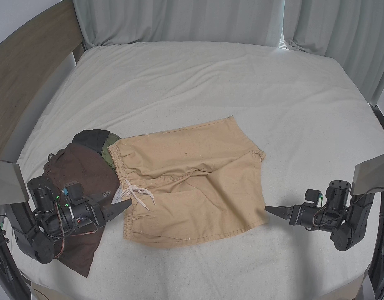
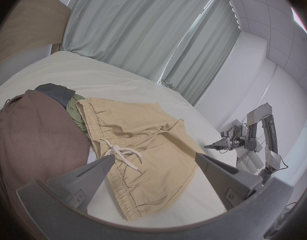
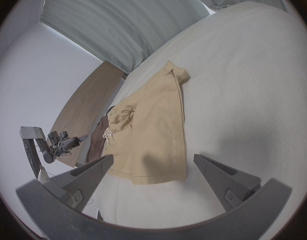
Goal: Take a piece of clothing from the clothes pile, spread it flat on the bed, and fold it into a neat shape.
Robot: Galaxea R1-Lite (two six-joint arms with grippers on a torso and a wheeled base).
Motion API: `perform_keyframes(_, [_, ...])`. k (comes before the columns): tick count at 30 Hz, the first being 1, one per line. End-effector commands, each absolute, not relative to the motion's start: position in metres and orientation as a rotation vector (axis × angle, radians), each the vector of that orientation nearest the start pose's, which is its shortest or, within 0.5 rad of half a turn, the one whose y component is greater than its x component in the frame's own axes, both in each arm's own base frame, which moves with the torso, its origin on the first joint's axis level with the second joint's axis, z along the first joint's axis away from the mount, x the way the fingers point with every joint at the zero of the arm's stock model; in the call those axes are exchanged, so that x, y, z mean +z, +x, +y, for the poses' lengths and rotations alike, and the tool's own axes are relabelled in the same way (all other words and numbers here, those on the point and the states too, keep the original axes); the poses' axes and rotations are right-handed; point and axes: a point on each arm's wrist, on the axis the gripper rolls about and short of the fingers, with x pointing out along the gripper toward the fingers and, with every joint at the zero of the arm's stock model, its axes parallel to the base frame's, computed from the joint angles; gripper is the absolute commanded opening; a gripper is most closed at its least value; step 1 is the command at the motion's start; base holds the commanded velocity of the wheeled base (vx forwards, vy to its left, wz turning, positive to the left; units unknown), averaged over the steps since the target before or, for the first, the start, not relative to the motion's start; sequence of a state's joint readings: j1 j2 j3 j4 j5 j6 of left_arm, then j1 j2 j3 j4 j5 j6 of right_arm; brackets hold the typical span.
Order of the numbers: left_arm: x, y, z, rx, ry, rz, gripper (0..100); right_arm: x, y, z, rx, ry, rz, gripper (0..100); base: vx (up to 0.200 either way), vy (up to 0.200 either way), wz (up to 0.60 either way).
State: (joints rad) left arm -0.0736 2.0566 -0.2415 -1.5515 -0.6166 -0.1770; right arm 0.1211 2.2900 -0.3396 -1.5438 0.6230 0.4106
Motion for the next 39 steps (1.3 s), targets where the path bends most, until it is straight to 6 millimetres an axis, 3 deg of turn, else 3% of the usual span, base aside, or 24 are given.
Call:
perform_keyframes(1, [0.049, 0.265, -0.033, -0.663, -0.243, 0.329, 100, -0.017, 0.293, 0.048, 0.628, 0.503, 0.584, 100, 0.0, 0.0, 0.0])
perform_keyframes(19, [0.047, 0.266, -0.033, -0.662, -0.245, 0.336, 100, -0.055, 0.306, 0.056, 0.602, 0.589, 0.683, 100, 0.0, 0.0, 0.0])
perform_keyframes(30, [0.048, 0.266, -0.033, -0.662, -0.244, 0.332, 100, -0.056, 0.302, 0.078, 0.635, 0.672, 0.743, 100, 0.0, 0.0, 0.0])
perform_keyframes(39, [0.048, 0.266, -0.033, -0.662, -0.244, 0.332, 100, -0.049, 0.302, 0.079, 0.638, 0.682, 0.733, 100, 0.0, 0.0, 0.0])
